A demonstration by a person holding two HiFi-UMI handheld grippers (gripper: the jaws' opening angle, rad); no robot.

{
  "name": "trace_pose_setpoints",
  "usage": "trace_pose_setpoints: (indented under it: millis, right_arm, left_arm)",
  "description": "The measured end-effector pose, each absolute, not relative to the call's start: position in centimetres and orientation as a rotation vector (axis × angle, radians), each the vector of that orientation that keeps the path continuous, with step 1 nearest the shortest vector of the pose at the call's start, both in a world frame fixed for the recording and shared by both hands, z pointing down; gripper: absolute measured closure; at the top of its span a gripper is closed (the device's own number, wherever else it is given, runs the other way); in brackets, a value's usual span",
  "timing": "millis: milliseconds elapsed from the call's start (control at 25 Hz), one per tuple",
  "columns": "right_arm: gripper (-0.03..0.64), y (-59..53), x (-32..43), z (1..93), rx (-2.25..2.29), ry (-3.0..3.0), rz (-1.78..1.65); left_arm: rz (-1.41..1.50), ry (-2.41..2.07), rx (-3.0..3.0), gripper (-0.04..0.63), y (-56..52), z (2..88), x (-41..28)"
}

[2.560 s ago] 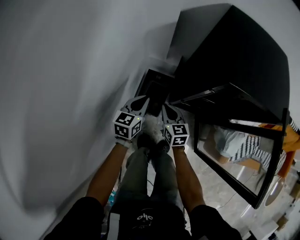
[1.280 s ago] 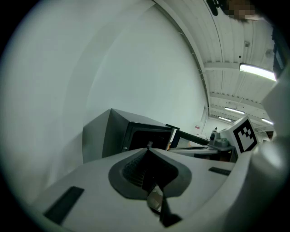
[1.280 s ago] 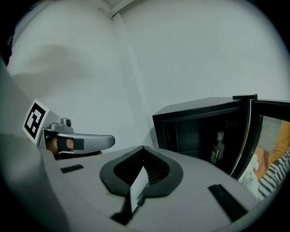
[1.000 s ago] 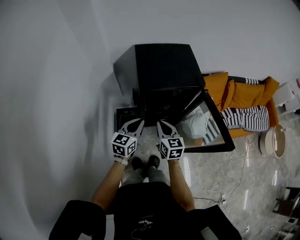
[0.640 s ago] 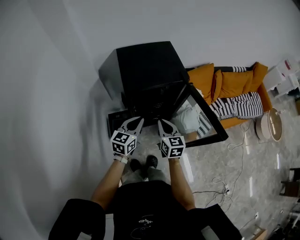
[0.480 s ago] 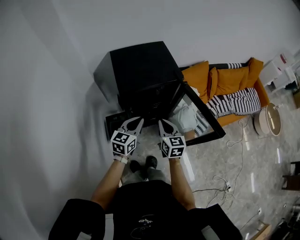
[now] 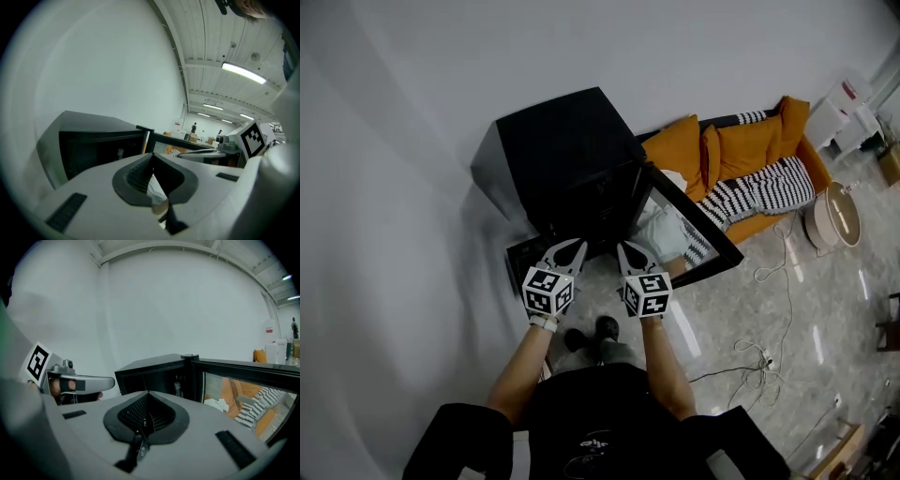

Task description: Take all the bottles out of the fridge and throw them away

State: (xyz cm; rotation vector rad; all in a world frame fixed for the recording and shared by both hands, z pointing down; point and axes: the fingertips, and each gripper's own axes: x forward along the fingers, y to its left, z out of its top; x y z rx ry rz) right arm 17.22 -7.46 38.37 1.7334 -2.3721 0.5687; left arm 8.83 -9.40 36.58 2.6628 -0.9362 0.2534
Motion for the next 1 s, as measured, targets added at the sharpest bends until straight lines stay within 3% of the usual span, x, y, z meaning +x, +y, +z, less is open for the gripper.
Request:
trace_pose_setpoints:
  millis: [1000]
  right_arm:
    - [0.609, -12.0, 21.7, 42.7, 1.867, -2.318, 0.541]
  left_arm:
    - [0.372, -0.868, 2.715, 0.588, -12.7, 41.5, 12.7]
